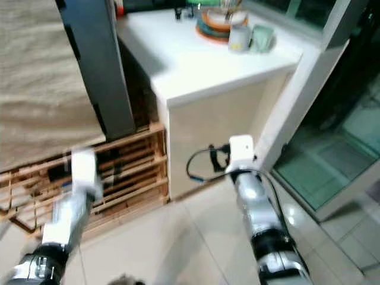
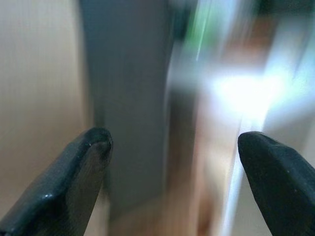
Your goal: Restocking fridge
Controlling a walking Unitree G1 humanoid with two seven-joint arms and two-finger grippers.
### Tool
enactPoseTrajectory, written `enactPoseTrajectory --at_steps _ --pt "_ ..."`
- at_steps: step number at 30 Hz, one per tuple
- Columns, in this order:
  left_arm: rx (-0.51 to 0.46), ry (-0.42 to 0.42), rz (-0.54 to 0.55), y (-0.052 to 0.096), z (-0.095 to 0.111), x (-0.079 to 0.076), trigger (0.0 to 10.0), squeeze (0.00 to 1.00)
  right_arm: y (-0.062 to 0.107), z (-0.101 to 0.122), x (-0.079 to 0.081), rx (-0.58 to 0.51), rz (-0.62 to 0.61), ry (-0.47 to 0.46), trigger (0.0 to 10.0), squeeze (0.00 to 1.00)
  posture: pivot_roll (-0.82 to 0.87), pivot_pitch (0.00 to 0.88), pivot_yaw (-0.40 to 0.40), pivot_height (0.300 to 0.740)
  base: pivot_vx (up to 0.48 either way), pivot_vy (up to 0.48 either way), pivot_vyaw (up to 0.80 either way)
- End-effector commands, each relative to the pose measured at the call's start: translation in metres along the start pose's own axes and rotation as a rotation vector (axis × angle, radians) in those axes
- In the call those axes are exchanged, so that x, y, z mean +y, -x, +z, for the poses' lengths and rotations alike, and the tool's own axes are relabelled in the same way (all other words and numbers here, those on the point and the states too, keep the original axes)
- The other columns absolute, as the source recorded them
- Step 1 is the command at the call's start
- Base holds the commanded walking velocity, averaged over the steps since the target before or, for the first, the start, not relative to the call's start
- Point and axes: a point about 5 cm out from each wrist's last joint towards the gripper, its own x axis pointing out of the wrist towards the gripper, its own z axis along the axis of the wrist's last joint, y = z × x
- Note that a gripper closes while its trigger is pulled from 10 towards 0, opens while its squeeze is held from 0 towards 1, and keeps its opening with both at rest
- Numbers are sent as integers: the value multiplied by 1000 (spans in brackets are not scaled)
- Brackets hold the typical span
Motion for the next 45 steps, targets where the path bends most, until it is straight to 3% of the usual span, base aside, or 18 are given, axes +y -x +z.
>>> enactPoseTrajectory --at_steps 1,10,14,19,22,25,33,45 --pt "148 24 55 19 -30 9 10000 0 2 -4 -6 0 -39 22 10000 0 -62 0 -1 740 0 480 0" --pt "169 28 49 15 -19 8 10000 0 5 -12 -11 3 -92 -2 10000 0 -75 0 0 740 0 473 -510" --pt "186 58 -3 16 -18 0 10000 0 5 -11 -15 -10 -108 3 10000 0 -79 0 0 740 0 472 -763" --pt "207 69 -237 34 -17 -30 10000 0 5 -9 -18 -24 -120 14 10000 0 -83 0 -6 740 0 472 -755" --pt "226 42 -301 46 -18 -39 10000 0 6 -9 -18 -40 -119 18 10000 0 -78 0 -11 740 0 315 -504" --pt "204 10 -314 47 -16 -42 10000 0 5 -8 -17 -47 -115 15 10000 0 -77 0 -13 740 0 0 0" --pt "201 24 -340 43 -10 -43 10000 0 3 -5 -14 -67 -119 3 10000 0 -76 0 -11 740 0 0 0" --pt "218 48 -309 38 -10 -37 10000 0 4 -4 -13 -85 -152 -10 10000 0 -86 0 2 740 -426 0 0"
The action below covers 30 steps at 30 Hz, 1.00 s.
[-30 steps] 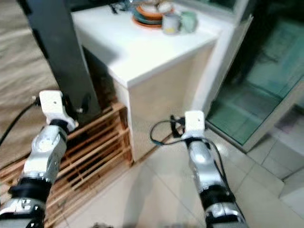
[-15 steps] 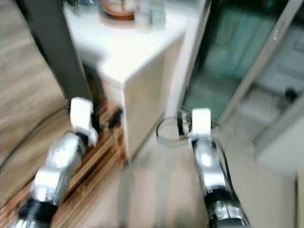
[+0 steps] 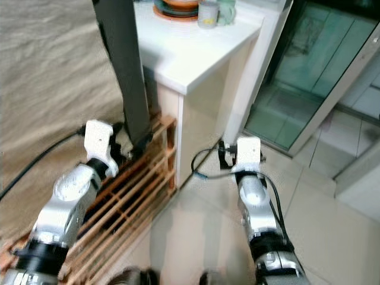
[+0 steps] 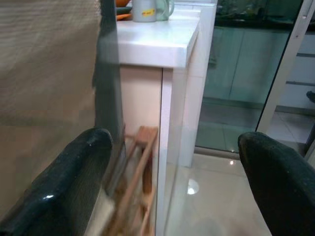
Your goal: Restocking fridge
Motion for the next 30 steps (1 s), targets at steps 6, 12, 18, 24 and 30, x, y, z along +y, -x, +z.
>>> enactPoseTrajectory --at_steps 6,12,18,24,30 --pt "10 49 30 3 -4 1 10000 0 -1 5 -9 -31 -62 -19 10000 0 -84 0 2 740 -461 0 0" --pt "10 65 30 4 -4 3 10000 0 -1 5 -8 -37 -73 -17 10000 0 -76 0 0 740 -467 0 0" --pt "-6 4 77 6 -2 10 10000 0 10 5 -10 -80 -47 5 10000 0 -69 0 -11 740 -69 42 0" --pt "-16 39 141 10 -3 16 10000 0 11 3 -13 -67 -48 5 10000 0 -51 0 -37 740 0 0 0" --pt "-12 32 168 9 -8 13 10000 0 4 10 -9 -82 -27 18 10000 0 -60 0 -44 740 0 480 0"
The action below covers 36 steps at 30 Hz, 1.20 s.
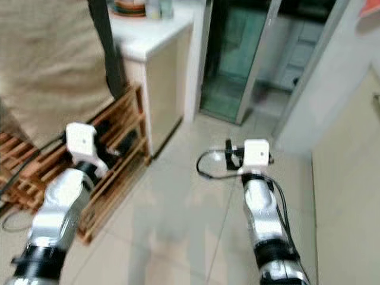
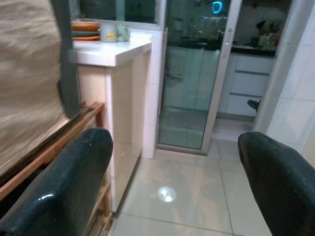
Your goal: Restocking fridge
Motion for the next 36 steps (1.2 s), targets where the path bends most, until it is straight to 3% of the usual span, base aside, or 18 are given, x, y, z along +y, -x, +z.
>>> enactPoseTrajectory --at_steps 1,9,20,28,32,36 --pt "-4 -11 38 -2 1 7 10000 0 -7 9 7 -26 17 -8 10000 0 -66 0 -39 740 0 480 0" --pt "-15 56 134 -6 2 19 10000 0 -8 11 6 -35 5 -20 10000 0 -70 0 -23 740 0 480 0" --pt "-60 23 116 -9 13 23 10000 0 -11 10 13 -26 11 -31 10000 0 -69 0 -9 740 0 480 0" --pt "-77 -16 77 -18 21 16 10000 0 -13 12 14 -34 15 -31 10000 0 -73 0 -2 740 0 480 0" --pt "-81 -68 61 -22 24 9 10000 0 -13 12 16 -39 18 -32 10000 0 -82 0 -1 740 0 0 0" --pt "-74 -65 67 -25 24 6 10000 0 -13 13 17 -43 23 -27 10000 0 -84 0 -5 740 0 0 0"
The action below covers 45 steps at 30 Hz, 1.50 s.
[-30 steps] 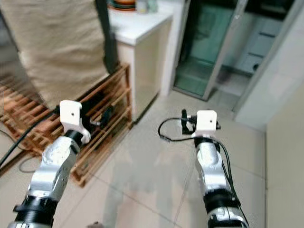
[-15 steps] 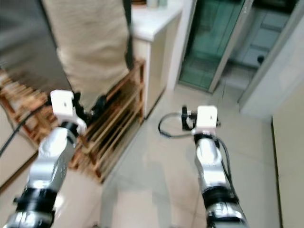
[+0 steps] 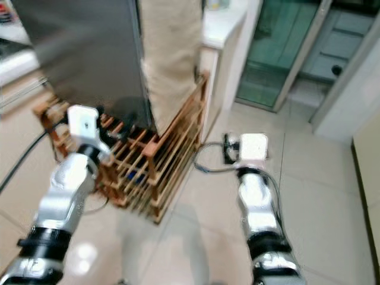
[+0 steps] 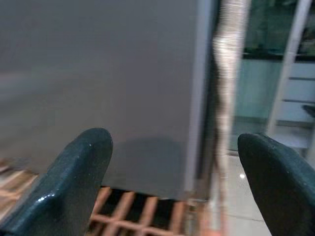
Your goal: Restocking fridge
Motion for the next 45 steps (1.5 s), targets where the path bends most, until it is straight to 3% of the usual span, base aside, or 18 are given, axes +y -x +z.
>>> enactPoseTrajectory --at_steps 1,3,6,9,11,13,15,17,24,33,38,45 --pt "8 8 -20 -4 0 -10 10000 0 -1 5 -13 -20 -33 17 10000 0 -82 0 -10 740 0 0 -563" --pt "16 29 10 0 -3 -5 10000 0 0 8 -15 -28 -32 22 10000 0 -80 0 -14 740 0 0 -800" --pt "26 39 90 30 -10 17 10000 0 17 21 -14 -103 8 39 10000 0 -80 0 -16 740 0 0 0" --pt "83 31 142 73 -25 32 10000 0 45 31 -9 -174 90 48 10000 0 -79 0 -26 740 0 0 0" --pt "101 49 141 98 -30 31 10000 0 65 26 -14 -163 113 59 10000 0 -73 0 -44 740 0 0 0" --pt "109 68 117 113 -31 21 10000 0 85 11 -31 -100 71 49 10000 0 -67 0 -56 740 0 0 0" --pt "106 71 114 113 -30 17 10000 0 89 7 -37 -87 58 60 10000 0 -59 0 -66 740 0 0 0" --pt "39 131 114 94 -18 9 10000 0 89 9 -37 -82 54 70 10000 0 -58 0 -68 740 0 0 0" --pt "-77 132 53 45 15 -7 10000 0 53 34 -16 -161 73 40 10000 0 -74 0 -51 740 419 -71 0" --pt "-77 135 1 36 21 -12 10000 0 41 35 -27 -137 18 50 10000 0 -92 0 -16 740 448 0 0" --pt "-85 165 12 31 26 -12 10000 0 36 33 -23 -125 30 46 10000 0 -87 0 -16 740 468 0 0" --pt "-115 124 3 27 34 -14 10000 0 31 33 -18 -122 51 38 10000 0 -80 0 -18 740 274 0 0"
